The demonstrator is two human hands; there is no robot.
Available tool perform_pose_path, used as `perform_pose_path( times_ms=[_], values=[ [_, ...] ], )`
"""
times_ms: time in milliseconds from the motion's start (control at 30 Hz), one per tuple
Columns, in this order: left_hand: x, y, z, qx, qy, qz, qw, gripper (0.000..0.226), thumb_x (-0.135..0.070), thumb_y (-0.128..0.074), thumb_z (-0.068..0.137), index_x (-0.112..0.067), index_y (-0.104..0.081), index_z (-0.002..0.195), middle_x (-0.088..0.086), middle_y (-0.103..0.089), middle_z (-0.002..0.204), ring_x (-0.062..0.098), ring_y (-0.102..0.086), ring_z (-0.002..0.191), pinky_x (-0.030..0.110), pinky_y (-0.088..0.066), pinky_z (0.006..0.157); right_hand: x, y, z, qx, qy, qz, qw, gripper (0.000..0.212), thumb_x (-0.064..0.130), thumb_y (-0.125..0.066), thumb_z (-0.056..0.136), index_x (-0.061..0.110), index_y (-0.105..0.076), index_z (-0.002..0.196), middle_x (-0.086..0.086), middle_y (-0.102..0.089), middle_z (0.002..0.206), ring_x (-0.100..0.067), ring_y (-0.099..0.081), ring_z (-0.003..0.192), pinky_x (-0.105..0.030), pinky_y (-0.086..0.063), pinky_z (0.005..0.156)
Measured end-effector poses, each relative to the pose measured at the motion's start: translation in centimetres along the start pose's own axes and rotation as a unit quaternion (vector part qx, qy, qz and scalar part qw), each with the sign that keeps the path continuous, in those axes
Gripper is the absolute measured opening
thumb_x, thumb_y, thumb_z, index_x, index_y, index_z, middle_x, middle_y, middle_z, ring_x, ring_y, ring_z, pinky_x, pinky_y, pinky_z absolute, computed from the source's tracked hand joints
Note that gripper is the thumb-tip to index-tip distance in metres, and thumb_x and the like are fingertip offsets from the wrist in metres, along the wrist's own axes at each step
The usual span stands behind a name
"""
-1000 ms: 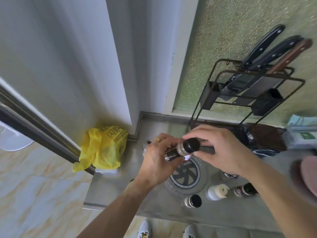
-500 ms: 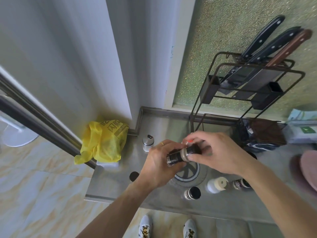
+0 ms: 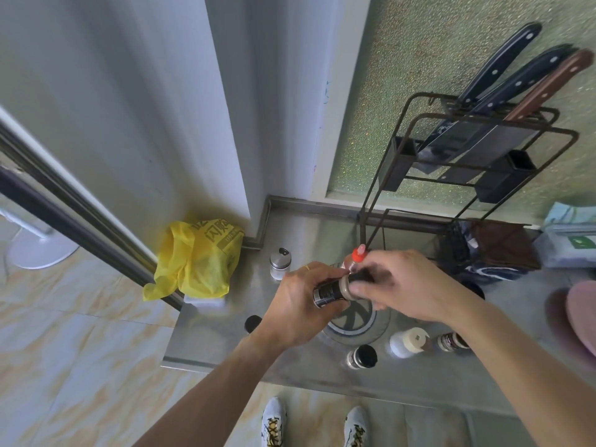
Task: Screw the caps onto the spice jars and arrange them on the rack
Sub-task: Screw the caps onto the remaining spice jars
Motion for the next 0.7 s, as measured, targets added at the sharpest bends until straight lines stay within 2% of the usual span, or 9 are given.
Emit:
perform_pose_path(
  times_ms=[67, 167, 200, 267, 367, 467, 533, 600, 700],
  values=[
    [0.0, 0.1, 0.0, 0.004, -0.005, 0.006, 1.000, 0.042, -0.022, -0.086, 0.075, -0.025, -0.071, 0.115, -0.005, -0.071, 0.102, 0.012, -0.069, 0.090, 0.025, -0.055, 0.079, -0.2, 0.0, 0.1, -0.001, -0.018, -0.017, 1.000, 0.045, 0.064, -0.054, 0.090, 0.023, -0.070, 0.099, 0.002, -0.077, 0.084, -0.005, -0.073, 0.067, -0.035, -0.061, 0.073],
    [0.3, 0.3, -0.2, -0.004, -0.005, 0.006, 1.000, 0.042, -0.023, -0.086, 0.075, -0.024, -0.071, 0.114, -0.006, -0.071, 0.104, 0.010, -0.069, 0.092, 0.025, -0.055, 0.080, -0.3, -0.3, 0.1, 0.025, -0.019, 0.038, 0.999, 0.043, 0.053, -0.073, 0.082, 0.032, -0.063, 0.118, 0.012, -0.076, 0.091, -0.002, -0.073, 0.071, -0.027, -0.060, 0.074],
    [0.5, 0.3, -0.2, -0.007, -0.003, 0.008, 1.000, 0.042, -0.023, -0.086, 0.075, -0.024, -0.071, 0.114, -0.006, -0.071, 0.104, 0.010, -0.069, 0.093, 0.026, -0.055, 0.081, -0.6, -0.5, 0.2, 0.031, -0.032, 0.052, 0.998, 0.034, 0.051, -0.067, 0.088, 0.025, -0.068, 0.110, 0.007, -0.077, 0.080, -0.004, -0.074, 0.065, -0.027, -0.060, 0.071],
    [1.0, 0.3, -0.3, -0.007, 0.005, 0.008, 1.000, 0.043, -0.023, -0.086, 0.075, -0.025, -0.071, 0.115, -0.007, -0.071, 0.105, 0.010, -0.069, 0.094, 0.029, -0.056, 0.082, -0.8, -0.5, 0.2, 0.009, -0.062, 0.052, 0.997, 0.055, 0.064, -0.048, 0.093, 0.015, -0.072, 0.093, 0.001, -0.077, 0.069, -0.008, -0.073, 0.060, -0.027, -0.057, 0.068],
    [1.8, 0.3, -0.3, -0.008, 0.012, 0.010, 1.000, 0.044, -0.022, -0.085, 0.075, -0.026, -0.070, 0.115, -0.007, -0.071, 0.105, 0.011, -0.070, 0.095, 0.033, -0.057, 0.083, -0.4, -1.2, 0.5, 0.014, -0.053, 0.053, 0.997, 0.070, 0.069, -0.071, 0.074, 0.029, -0.054, 0.128, 0.012, -0.075, 0.087, -0.002, -0.072, 0.073, -0.028, -0.056, 0.075],
    [2.3, 0.7, -0.1, -0.022, 0.025, -0.007, 0.999, 0.043, -0.019, -0.086, 0.075, -0.026, -0.071, 0.114, -0.009, -0.072, 0.106, 0.008, -0.071, 0.096, 0.033, -0.058, 0.085, -0.5, -1.8, 0.9, 0.010, -0.050, 0.034, 0.998, 0.048, 0.063, -0.066, 0.082, 0.023, -0.069, 0.107, 0.005, -0.076, 0.068, -0.007, -0.072, 0.059, -0.034, -0.062, 0.069],
    [2.8, 1.2, 0.0, -0.034, 0.032, -0.018, 0.999, 0.042, -0.018, -0.087, 0.074, -0.025, -0.071, 0.113, -0.009, -0.073, 0.105, 0.004, -0.071, 0.095, 0.030, -0.058, 0.085, -0.4, -2.1, 1.3, 0.000, -0.046, 0.041, 0.998, 0.057, 0.073, -0.061, 0.079, 0.029, -0.063, 0.115, 0.008, -0.076, 0.084, -0.005, -0.073, 0.070, -0.035, -0.060, 0.077],
    [3.1, 1.4, -0.1, -0.031, 0.026, -0.011, 0.999, 0.042, -0.021, -0.089, 0.074, -0.024, -0.072, 0.112, -0.008, -0.073, 0.104, 0.004, -0.072, 0.094, 0.031, -0.058, 0.084, 0.2, -2.6, 1.6, -0.006, -0.015, 0.099, 0.995, 0.055, 0.049, -0.078, 0.077, 0.038, -0.053, 0.125, 0.012, -0.072, 0.099, -0.002, -0.073, 0.080, -0.033, -0.059, 0.082],
    [3.9, 1.6, -0.3, -0.040, 0.017, -0.006, 0.999, 0.040, -0.022, -0.088, 0.075, -0.026, -0.072, 0.111, -0.009, -0.073, 0.102, 0.007, -0.072, 0.093, 0.032, -0.058, 0.083, 0.6, -3.4, 2.4, -0.060, 0.004, 0.124, 0.991, 0.034, 0.028, -0.082, 0.079, 0.026, -0.068, 0.110, 0.011, -0.074, 0.088, 0.001, -0.071, 0.078, -0.029, -0.060, 0.078]
  ],
)
Point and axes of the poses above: each hand's wrist, its own z-axis towards the middle knuckle, its own y-axis out of the back of the hand, x = y × z, the point moved 6 cm from there along z, towards the middle knuckle
